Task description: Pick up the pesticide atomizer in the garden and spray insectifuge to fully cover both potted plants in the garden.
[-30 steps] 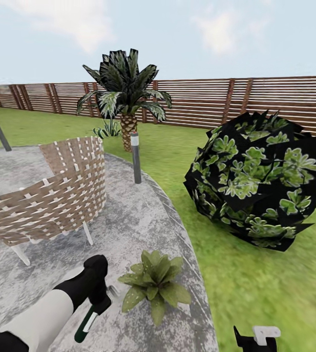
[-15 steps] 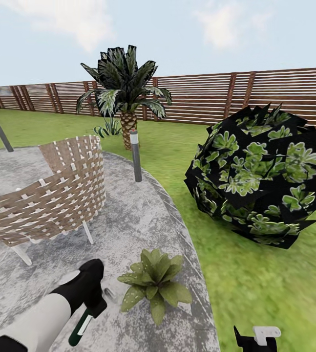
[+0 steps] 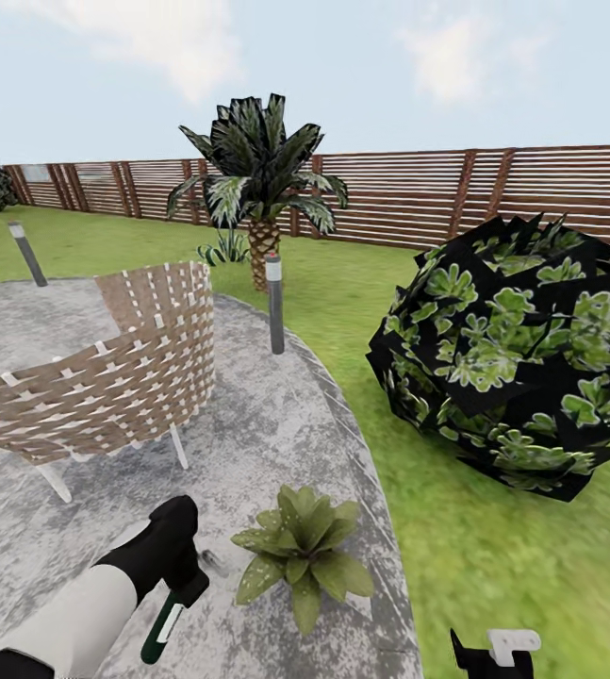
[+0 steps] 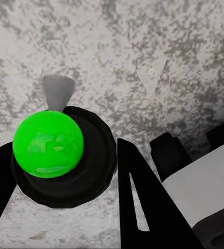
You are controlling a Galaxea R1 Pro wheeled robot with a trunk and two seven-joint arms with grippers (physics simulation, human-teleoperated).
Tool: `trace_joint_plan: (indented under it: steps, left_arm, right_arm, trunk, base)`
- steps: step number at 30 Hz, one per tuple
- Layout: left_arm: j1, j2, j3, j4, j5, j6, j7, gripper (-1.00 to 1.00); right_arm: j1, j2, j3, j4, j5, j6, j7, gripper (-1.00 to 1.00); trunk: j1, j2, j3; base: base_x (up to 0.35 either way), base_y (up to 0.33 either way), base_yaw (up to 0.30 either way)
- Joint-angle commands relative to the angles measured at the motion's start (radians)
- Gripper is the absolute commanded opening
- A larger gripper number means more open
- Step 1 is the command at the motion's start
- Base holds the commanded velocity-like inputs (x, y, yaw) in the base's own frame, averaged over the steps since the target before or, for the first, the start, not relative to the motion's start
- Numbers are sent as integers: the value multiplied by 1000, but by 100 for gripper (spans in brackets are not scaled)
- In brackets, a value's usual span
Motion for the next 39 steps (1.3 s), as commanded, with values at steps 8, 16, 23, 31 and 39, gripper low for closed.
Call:
trace_joint_plan:
  steps: [8, 16, 23, 31, 39]
  left_arm:
    - [-1, -3, 7, -2, -10, 3, -9, -100]
    - [-1, -2, 7, -2, -11, 3, -9, -100]
    - [-1, -1, 7, -2, -12, 3, -9, -100]
    - [-1, -1, 9, -2, -12, 4, -9, -100]
    - [-1, -1, 9, -2, -12, 5, -9, -100]
  right_arm:
    - [-1, 0, -9, 1, 3, -3, 8, 100]
    - [-1, -5, -9, 0, 3, -3, 9, 100]
    - [-1, 0, -9, 0, 3, -3, 10, 100]
    - [-1, 1, -9, 1, 3, -3, 10, 100]
    - [-1, 1, -9, 1, 3, -3, 10, 100]
  trunk:
    - [0, 0, -1]
    - [0, 0, -1]
    - [0, 0, -1]
    - [0, 0, -1]
    - [0, 0, -1]
  base:
    - [-143, -245, 158]
    - [-12, -266, 17]
    - [0, -270, 0]
    - [0, -12, 118]
    - [-36, -23, 276]
